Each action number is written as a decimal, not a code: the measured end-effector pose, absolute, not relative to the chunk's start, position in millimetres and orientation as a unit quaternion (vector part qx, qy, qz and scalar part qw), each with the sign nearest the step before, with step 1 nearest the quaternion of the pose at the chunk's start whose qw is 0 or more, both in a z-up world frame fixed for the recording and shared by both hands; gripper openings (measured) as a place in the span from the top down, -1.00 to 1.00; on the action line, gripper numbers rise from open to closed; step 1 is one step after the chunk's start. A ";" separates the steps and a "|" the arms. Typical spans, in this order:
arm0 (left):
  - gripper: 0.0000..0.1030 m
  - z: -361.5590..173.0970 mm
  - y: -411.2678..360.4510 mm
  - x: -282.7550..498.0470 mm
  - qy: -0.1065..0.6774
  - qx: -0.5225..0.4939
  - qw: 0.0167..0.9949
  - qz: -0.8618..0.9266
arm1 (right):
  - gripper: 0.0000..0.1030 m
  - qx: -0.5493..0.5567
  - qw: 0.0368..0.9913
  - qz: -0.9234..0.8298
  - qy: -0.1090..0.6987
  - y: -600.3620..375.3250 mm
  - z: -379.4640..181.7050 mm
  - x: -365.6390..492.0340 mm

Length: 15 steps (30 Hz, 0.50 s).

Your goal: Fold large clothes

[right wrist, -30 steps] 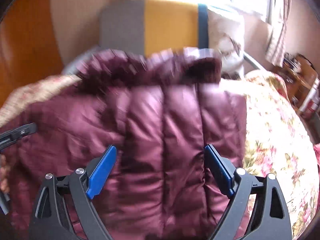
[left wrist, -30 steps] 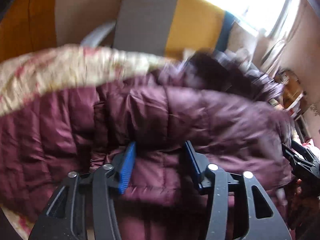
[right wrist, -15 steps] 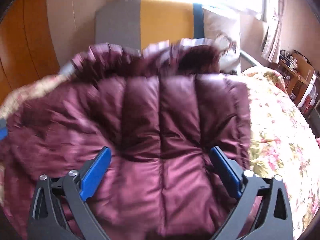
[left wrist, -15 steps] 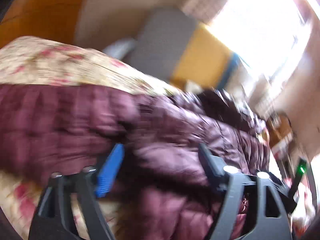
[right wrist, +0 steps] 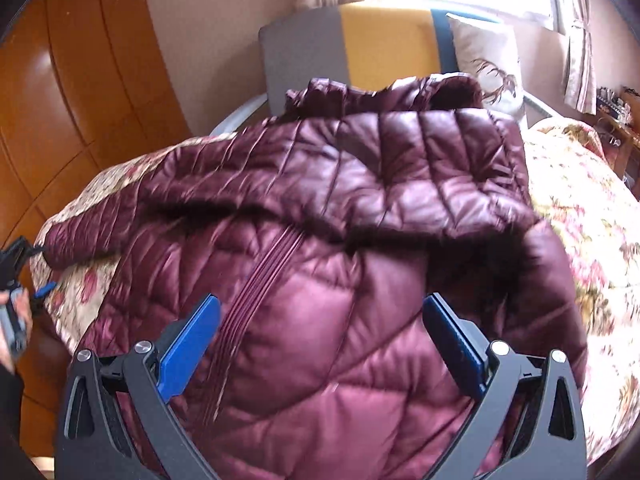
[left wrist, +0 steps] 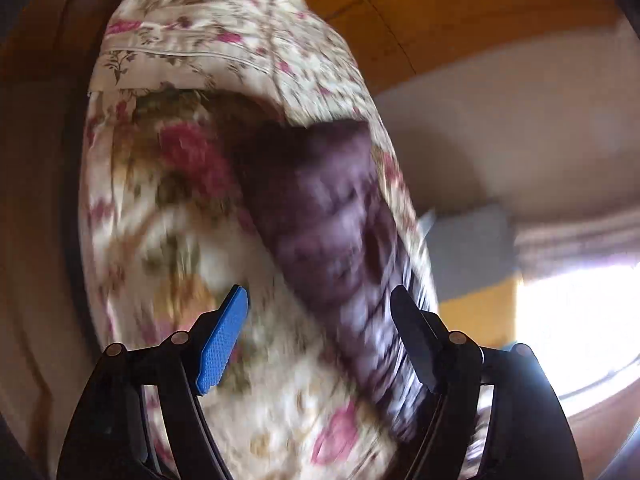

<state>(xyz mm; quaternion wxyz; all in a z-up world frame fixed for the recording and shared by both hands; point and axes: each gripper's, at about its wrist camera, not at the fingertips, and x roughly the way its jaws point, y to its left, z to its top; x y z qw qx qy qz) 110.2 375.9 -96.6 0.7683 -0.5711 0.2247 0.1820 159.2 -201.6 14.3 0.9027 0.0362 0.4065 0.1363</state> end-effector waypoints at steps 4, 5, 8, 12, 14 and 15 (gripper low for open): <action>-0.39 -116.3 410.9 120.6 0.205 -0.621 0.727 0.209 | -0.96 0.037 0.899 0.132 0.417 -200.0 11.6 153.5; -0.20 -120.4 414.8 123.3 0.198 -0.633 0.719 0.207 | -0.96 0.037 0.898 0.129 0.419 -200.8 11.0 153.5; 0.66 -114.5 420.1 141.7 0.192 -0.619 0.738 0.188 | -0.96 0.053 0.892 0.121 0.432 -205.4 8.6 154.9; 0.82 -50.8 392.5 166.5 0.174 -0.541 0.812 0.133 | -0.96 0.073 0.894 0.118 0.427 -214.8 14.8 154.9; 0.82 -10.7 361.4 177.7 0.163 -0.491 0.851 0.085 | -0.96 0.087 0.894 0.119 0.423 -220.3 17.6 155.9; 0.82 16.4 331.6 187.0 0.157 -0.458 0.874 0.040 | -0.96 0.096 0.894 0.120 0.422 -223.4 18.7 157.1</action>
